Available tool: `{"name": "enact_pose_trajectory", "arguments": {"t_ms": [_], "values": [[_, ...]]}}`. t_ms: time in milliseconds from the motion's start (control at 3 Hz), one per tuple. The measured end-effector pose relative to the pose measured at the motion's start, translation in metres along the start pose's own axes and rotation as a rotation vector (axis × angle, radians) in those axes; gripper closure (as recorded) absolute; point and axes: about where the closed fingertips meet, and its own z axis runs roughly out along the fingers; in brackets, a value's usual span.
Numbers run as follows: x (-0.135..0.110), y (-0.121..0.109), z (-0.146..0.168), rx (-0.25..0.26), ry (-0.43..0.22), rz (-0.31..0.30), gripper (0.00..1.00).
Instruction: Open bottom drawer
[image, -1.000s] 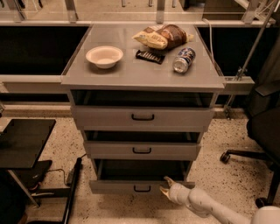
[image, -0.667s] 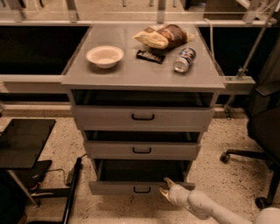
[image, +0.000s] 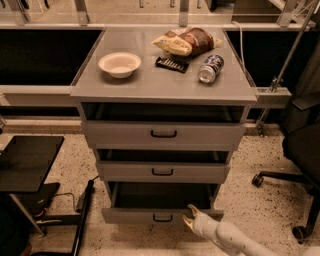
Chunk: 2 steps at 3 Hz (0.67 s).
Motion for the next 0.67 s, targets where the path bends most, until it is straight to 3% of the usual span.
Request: {"name": "enact_pose_trajectory", "arguments": {"t_ms": [333, 667], "values": [[-0.005, -0.002, -0.005, 0.001, -0.001, 0.001, 1.00], [-0.006, 0.015, -0.005, 0.008, -0.011, -0.009, 1.00]]}}
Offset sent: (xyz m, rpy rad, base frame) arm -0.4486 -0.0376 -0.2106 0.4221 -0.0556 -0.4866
